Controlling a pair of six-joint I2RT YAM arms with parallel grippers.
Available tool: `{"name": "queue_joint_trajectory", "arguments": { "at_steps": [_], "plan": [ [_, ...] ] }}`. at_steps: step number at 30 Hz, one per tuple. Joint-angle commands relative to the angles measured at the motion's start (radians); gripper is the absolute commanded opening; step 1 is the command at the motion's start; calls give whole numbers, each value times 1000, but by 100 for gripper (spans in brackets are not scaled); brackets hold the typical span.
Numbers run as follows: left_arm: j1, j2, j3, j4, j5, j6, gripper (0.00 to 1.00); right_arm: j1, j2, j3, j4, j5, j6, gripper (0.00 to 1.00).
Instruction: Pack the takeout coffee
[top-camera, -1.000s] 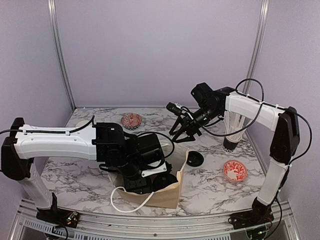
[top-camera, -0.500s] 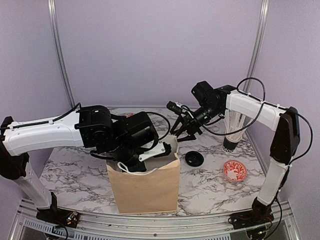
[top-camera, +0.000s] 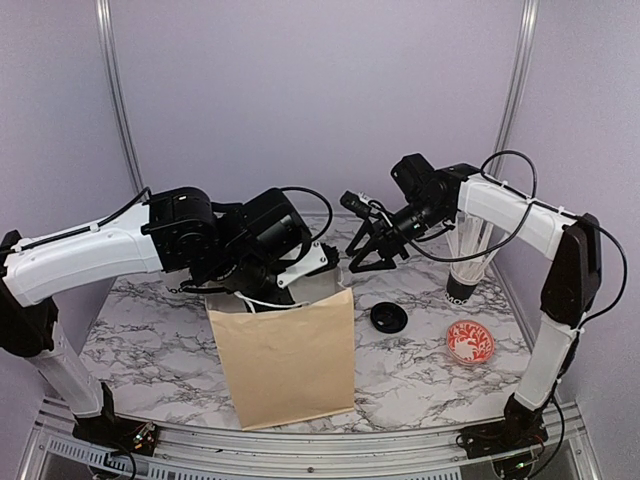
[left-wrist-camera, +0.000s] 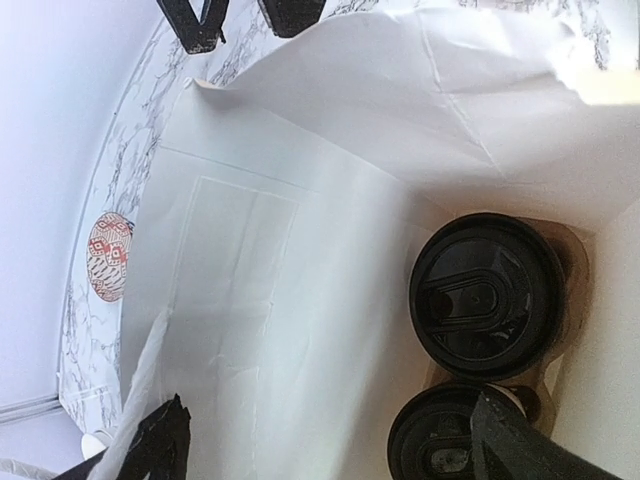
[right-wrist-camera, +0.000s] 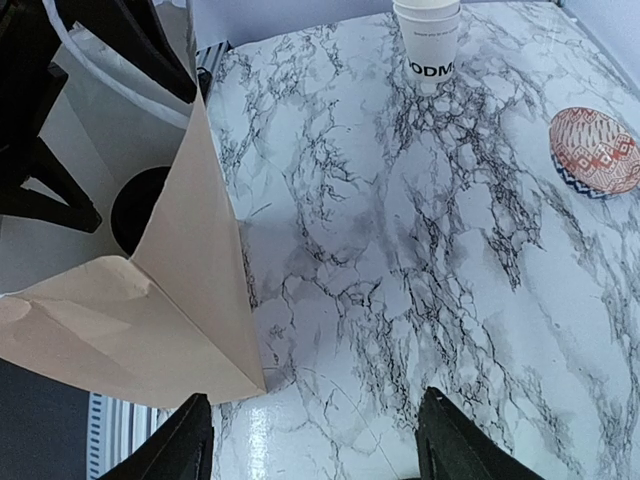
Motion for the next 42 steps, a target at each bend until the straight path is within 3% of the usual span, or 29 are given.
{"name": "queue_joint_trajectory", "arguments": {
  "at_steps": [1, 10, 20, 24, 30, 37, 42],
  "plan": [
    [1, -20, 45, 11, -12, -2, 99, -5, -46, 35, -4, 28, 3, 67],
    [-1, -74, 104, 56, 102, -16, 98, -38, -128, 74, -1, 115, 33, 67],
    [0, -92, 138, 92, 138, 12, 93, -78, -207, 77, -4, 183, 51, 67],
    [-1, -131, 172, 188, 105, 28, 97, -164, -251, 74, 6, 225, 91, 62],
    [0, -220, 63, 433, -30, 77, 99, -323, -306, 7, 32, 316, 147, 49],
    [3, -207, 48, 452, -60, 70, 99, -382, -351, -92, 63, 393, 159, 41],
    [4, -215, 35, 452, -69, 53, 99, -382, -312, -89, 82, 437, 194, 40]
  ]
}}
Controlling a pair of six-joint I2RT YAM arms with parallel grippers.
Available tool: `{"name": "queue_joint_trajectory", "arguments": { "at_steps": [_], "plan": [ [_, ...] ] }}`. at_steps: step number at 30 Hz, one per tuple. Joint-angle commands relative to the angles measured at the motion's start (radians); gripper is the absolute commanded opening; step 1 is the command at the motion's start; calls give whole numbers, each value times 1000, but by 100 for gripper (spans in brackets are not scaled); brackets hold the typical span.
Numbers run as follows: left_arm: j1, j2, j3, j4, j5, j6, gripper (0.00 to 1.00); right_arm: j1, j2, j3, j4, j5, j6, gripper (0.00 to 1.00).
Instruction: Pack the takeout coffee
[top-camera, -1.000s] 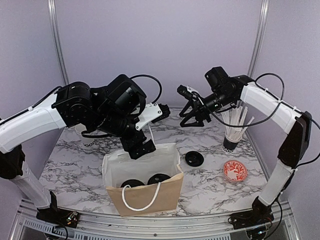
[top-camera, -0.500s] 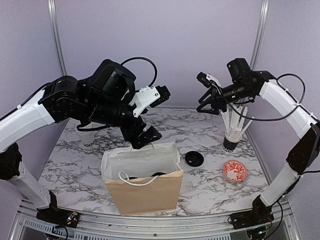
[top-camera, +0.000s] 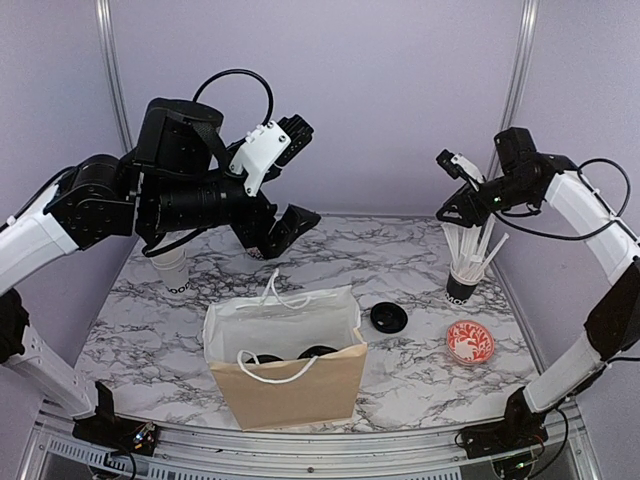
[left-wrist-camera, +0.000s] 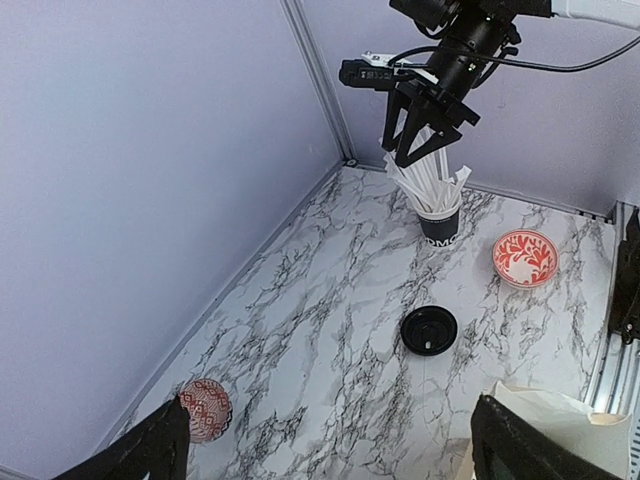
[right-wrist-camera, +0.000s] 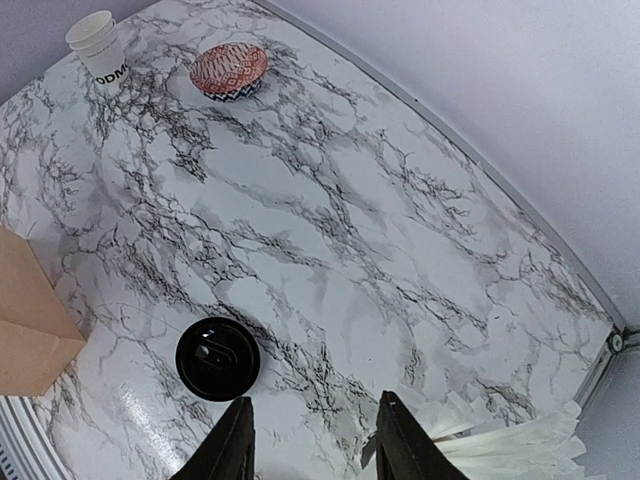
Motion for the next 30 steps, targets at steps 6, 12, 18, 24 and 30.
{"name": "queue_joint_trajectory", "arguments": {
  "at_steps": [6, 12, 18, 24, 30],
  "plan": [
    [4, -29, -47, 36, -36, -31, 99, 0, 81, 8, 45, 112, 51, 41],
    [6, -37, -70, 36, -47, -33, 99, 1, 110, 3, 45, 101, 50, 40],
    [7, -30, -77, 37, -45, -27, 99, -1, 128, -8, 44, 107, 49, 31],
    [9, -35, -86, 36, -38, -28, 99, 1, 116, -12, 54, 101, 41, 39],
    [9, -36, -92, 38, -18, -28, 99, 0, 64, -16, 103, 140, 47, 47]
  ]
}}
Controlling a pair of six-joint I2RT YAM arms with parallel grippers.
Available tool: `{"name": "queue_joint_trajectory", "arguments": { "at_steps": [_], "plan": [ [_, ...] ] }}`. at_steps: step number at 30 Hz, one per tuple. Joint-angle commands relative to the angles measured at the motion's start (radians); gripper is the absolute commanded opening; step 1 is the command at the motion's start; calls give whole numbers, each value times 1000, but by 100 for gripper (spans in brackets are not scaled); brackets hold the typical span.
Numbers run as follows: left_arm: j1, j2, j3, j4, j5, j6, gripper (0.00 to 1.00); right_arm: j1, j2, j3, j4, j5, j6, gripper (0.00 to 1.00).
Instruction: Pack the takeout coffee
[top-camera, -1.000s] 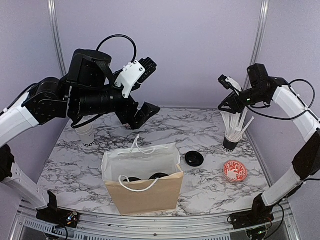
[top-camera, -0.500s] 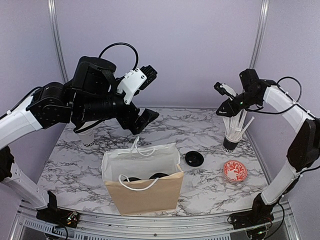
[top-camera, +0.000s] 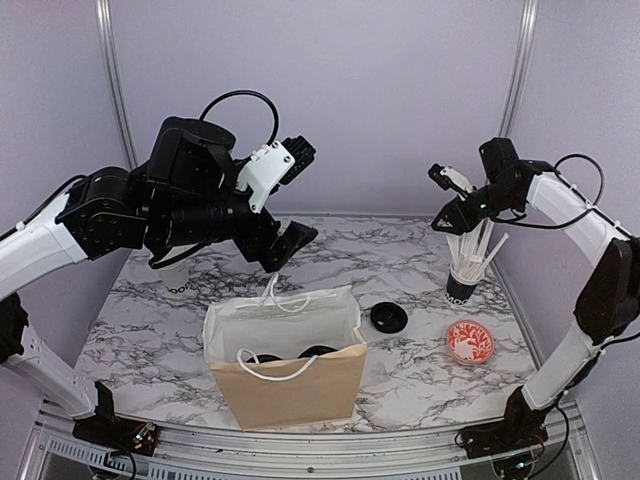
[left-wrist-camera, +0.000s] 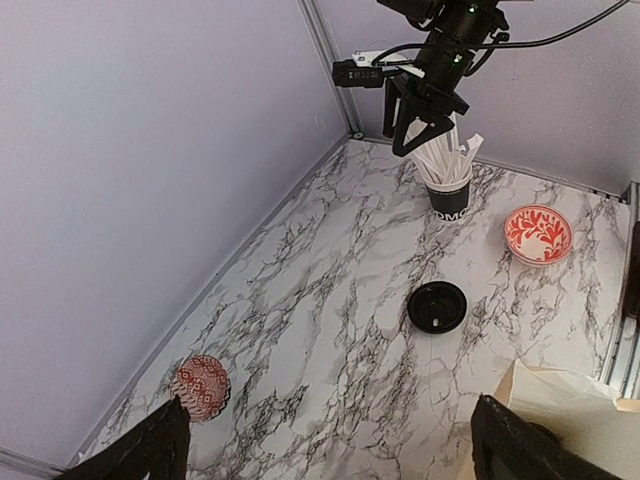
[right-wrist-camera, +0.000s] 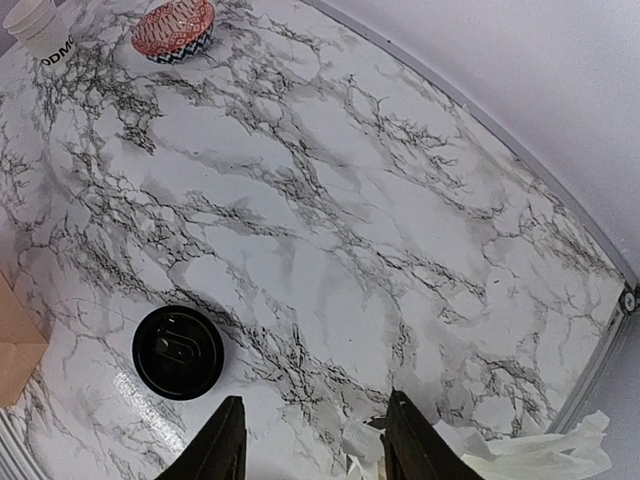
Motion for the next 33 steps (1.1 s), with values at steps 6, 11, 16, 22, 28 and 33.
{"name": "queue_joint_trajectory", "arguments": {
  "at_steps": [6, 11, 16, 22, 28, 33],
  "plan": [
    [5, -23, -16, 24, 30, -4, 98, 0, -24, -25, 37, 54, -9, 47],
    [5, -24, -19, 25, 30, -1, 98, 1, -18, -43, 28, 47, -14, 42],
    [5, -25, -24, 24, 30, -1, 98, 1, -9, -45, 9, 38, -21, 27],
    [5, -17, -30, 25, 25, 2, 99, 0, -29, -29, 14, 23, -19, 4],
    [6, -13, -29, 24, 16, 16, 98, 0, -60, 18, -20, -51, -20, 0],
    [12, -9, -15, 14, -14, 29, 99, 0, -107, 92, -90, -201, -29, 0]
  ]
}}
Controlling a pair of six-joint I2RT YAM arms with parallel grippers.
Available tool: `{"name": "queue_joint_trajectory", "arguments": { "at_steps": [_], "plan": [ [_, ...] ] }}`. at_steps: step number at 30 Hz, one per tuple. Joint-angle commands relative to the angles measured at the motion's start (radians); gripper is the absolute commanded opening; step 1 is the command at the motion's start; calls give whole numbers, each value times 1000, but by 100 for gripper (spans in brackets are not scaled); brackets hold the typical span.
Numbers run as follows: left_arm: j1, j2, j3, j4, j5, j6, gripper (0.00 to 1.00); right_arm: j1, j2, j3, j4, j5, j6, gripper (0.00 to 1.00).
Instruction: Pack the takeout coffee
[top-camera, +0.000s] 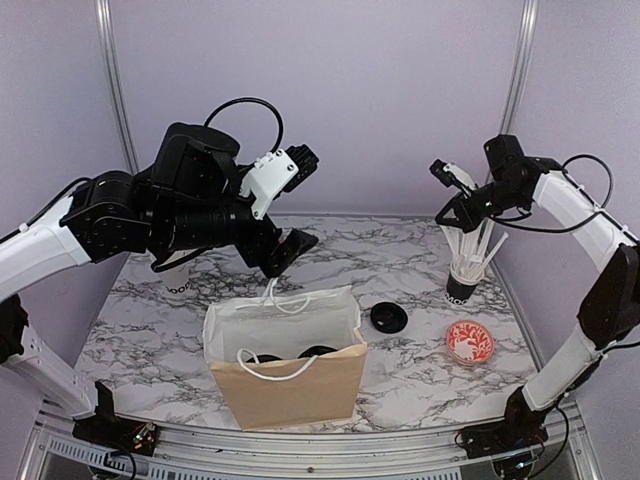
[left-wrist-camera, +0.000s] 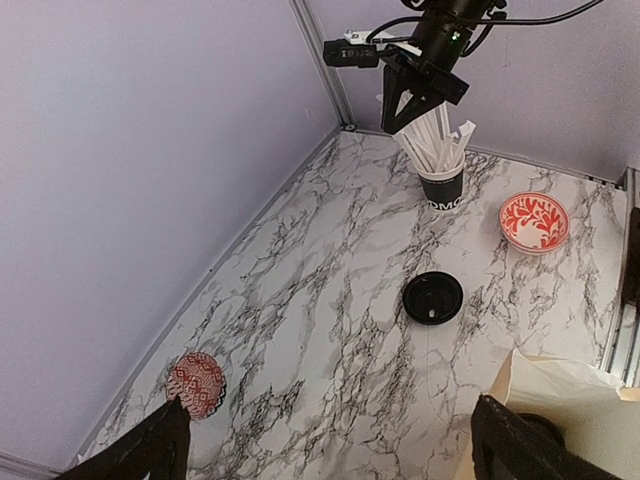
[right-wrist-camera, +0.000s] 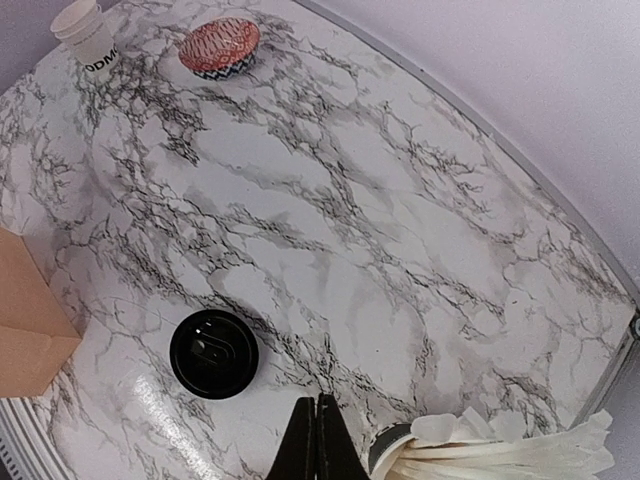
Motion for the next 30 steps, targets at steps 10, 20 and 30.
{"name": "queue_joint_trajectory", "arguments": {
  "at_steps": [10, 20, 30],
  "plan": [
    [41, 6, 65, -31, -144, 11, 99, 5, -144, 355, -258, -586, -110, 0],
    [57, -33, -5, 21, -272, -26, 98, 172, -203, 451, 20, -856, 90, 0],
    [66, -143, -120, 69, -361, -35, 98, 323, -182, 252, 975, -1061, 871, 0]
  ]
}}
